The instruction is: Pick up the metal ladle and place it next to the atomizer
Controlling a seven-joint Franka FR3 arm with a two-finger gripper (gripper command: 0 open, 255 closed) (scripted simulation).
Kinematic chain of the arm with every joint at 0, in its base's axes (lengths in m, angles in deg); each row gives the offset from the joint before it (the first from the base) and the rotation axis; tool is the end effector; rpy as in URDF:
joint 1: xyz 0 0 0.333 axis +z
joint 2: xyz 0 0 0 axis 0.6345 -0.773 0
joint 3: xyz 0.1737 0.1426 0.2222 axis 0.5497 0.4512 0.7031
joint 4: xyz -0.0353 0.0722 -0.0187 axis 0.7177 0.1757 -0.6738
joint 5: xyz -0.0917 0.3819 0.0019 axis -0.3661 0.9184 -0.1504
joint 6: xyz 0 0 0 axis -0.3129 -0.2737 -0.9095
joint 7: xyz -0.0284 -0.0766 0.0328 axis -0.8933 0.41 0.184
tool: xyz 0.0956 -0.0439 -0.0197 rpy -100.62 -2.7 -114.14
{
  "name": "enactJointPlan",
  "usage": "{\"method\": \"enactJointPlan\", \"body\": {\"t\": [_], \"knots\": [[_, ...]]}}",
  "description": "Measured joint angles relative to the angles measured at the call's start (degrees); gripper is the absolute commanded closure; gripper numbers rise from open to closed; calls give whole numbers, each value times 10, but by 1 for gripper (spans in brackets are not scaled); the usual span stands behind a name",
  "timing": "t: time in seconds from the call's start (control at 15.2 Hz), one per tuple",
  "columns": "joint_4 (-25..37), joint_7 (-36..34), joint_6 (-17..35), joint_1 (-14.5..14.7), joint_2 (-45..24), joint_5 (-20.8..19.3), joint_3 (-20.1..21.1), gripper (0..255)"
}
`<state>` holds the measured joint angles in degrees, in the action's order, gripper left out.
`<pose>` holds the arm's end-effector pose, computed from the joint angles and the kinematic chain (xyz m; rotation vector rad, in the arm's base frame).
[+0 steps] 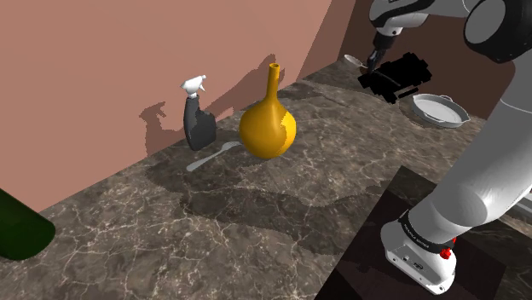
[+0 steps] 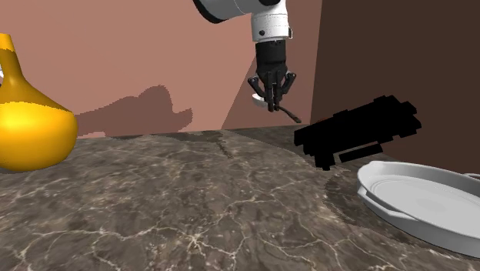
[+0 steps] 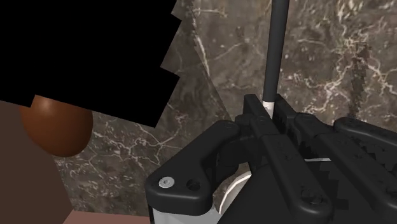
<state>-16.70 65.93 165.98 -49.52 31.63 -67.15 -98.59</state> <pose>0.5161 -0.3649 0.4533 3.0188 0.2302 0.0524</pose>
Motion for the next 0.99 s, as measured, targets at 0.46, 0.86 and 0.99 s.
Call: {"method": "enactJointPlan", "body": {"t": [0.46, 0.86, 0.99], "knots": [[37, -2, -49, 1, 14, -7, -2, 255], [82, -1, -95, -1, 15, -8, -4, 255], [99, 0, -111, -2, 14, -7, -4, 255]]}}
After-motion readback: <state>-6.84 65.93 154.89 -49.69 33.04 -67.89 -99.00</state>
